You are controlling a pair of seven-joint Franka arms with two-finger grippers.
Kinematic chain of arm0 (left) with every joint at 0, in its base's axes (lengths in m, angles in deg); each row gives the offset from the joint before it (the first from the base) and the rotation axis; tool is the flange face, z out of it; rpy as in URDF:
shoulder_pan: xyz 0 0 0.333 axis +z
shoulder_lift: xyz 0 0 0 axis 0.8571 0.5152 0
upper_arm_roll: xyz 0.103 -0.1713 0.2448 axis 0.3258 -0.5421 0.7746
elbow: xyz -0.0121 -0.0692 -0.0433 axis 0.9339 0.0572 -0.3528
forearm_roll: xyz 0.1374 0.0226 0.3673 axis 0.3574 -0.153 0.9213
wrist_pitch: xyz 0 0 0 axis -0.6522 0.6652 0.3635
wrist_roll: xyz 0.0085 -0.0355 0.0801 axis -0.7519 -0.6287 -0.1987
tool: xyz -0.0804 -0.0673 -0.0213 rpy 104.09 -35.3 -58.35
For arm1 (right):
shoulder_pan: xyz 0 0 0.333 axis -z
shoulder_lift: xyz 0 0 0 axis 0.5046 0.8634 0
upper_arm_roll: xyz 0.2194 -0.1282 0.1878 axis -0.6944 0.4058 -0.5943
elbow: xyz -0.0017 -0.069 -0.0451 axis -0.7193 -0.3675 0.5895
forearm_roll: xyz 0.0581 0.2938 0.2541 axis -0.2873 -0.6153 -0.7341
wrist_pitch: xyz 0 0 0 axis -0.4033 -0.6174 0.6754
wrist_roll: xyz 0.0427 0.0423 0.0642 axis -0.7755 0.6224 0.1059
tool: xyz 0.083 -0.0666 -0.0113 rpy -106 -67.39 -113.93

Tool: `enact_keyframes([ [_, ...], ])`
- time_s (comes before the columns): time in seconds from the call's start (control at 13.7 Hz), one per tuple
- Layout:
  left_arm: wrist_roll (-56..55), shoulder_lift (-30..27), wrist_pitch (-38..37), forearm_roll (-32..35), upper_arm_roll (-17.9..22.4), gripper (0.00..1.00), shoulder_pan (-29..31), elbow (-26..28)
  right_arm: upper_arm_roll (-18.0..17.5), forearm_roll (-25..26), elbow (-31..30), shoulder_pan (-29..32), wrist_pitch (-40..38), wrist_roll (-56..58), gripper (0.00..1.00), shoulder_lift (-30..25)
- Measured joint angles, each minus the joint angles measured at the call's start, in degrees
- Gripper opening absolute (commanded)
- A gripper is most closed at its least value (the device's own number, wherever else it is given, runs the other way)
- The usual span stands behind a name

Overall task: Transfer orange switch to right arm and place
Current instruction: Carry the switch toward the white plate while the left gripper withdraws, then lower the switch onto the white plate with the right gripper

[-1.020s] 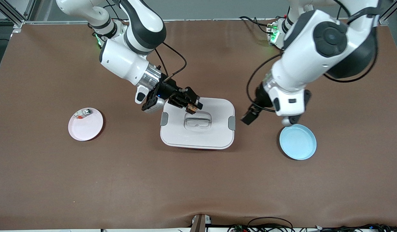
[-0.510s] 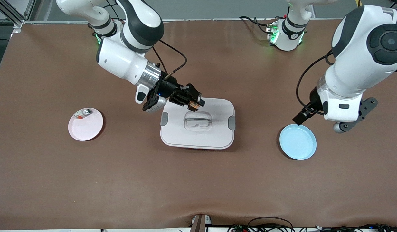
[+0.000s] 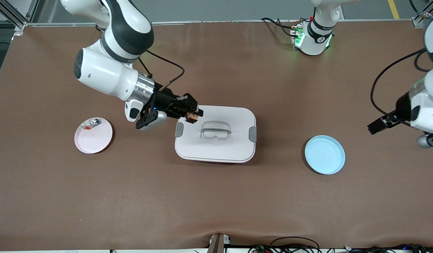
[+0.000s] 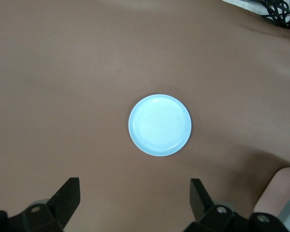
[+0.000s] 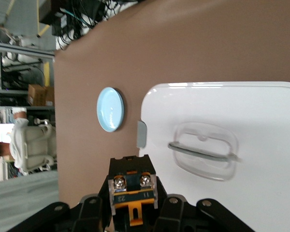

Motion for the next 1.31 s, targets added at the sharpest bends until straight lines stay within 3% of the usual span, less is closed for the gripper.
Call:
enact_keyframes([
  [0.36, 12.5, -2.28, -1.52, -1.55, -0.11, 1.0, 3.96, 0.01, 0.04, 16.98, 4.42, 4.22, -14.42, 2.11, 0.0, -1.04],
  [0.58, 15.6, -3.22, -2.66, -2.39, 1.41, 1.0, 3.14, 0.21, 0.09, 25.2, 7.31, 6.85, -22.95, 12.16, 0.0, -1.34],
  [0.66, 16.46, -3.86, -2.79, -3.41, 3.97, 1.0, 0.99, 0.63, 0.12, 28.41, 7.54, 7.8, -24.49, 16.97, 0.0, -1.65],
  [0.95, 20.76, -7.7, -2.75, -8.59, 20.56, 1.0, -12.28, 3.49, 0.18, 39.29, 7.58, 10.71, -30.48, 33.54, 0.0, -3.99],
  [1.17, 21.66, -12.04, -0.74, -10.78, 26.85, 1.0, -17.49, 9.21, 0.25, 44.9, 7.26, 13.59, -32.97, 46.46, 0.0, -5.44],
  [1.31, 21.78, -13.86, -0.03, -11.17, 28.15, 1.0, -18.51, 11.73, 0.28, 48.82, 5.93, 15.82, -33.16, 52.97, 0.0, -6.4],
])
